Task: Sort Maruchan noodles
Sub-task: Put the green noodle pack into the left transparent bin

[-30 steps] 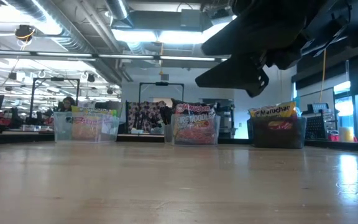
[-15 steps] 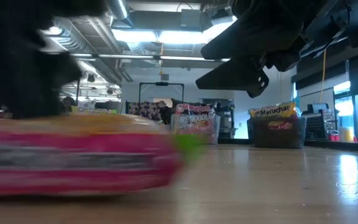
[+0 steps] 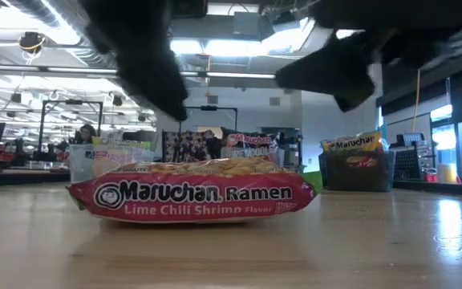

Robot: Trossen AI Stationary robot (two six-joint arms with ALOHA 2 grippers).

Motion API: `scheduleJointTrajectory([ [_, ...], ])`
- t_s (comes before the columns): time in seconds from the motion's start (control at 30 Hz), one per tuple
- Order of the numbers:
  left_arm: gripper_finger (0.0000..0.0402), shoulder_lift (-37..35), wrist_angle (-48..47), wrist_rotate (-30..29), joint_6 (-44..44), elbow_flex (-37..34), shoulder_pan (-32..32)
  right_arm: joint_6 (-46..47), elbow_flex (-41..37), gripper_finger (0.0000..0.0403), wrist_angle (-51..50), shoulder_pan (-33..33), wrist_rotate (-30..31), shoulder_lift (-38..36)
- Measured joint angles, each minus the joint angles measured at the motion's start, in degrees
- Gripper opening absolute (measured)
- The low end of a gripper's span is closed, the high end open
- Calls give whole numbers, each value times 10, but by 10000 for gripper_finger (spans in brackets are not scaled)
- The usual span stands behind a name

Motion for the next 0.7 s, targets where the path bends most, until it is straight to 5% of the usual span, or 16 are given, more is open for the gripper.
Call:
scheduleJointTrajectory([
  [0.1,189,-14,6,-5,31,1,20,-19,8,254,33,18,18,36],
  [0.43,189,10,-2,124,54,-2,104,-79,131,254,-24,23,24,157],
  [0.7,207,22,-3,131,96,-2,123,-79,156,254,-95,23,51,179],
])
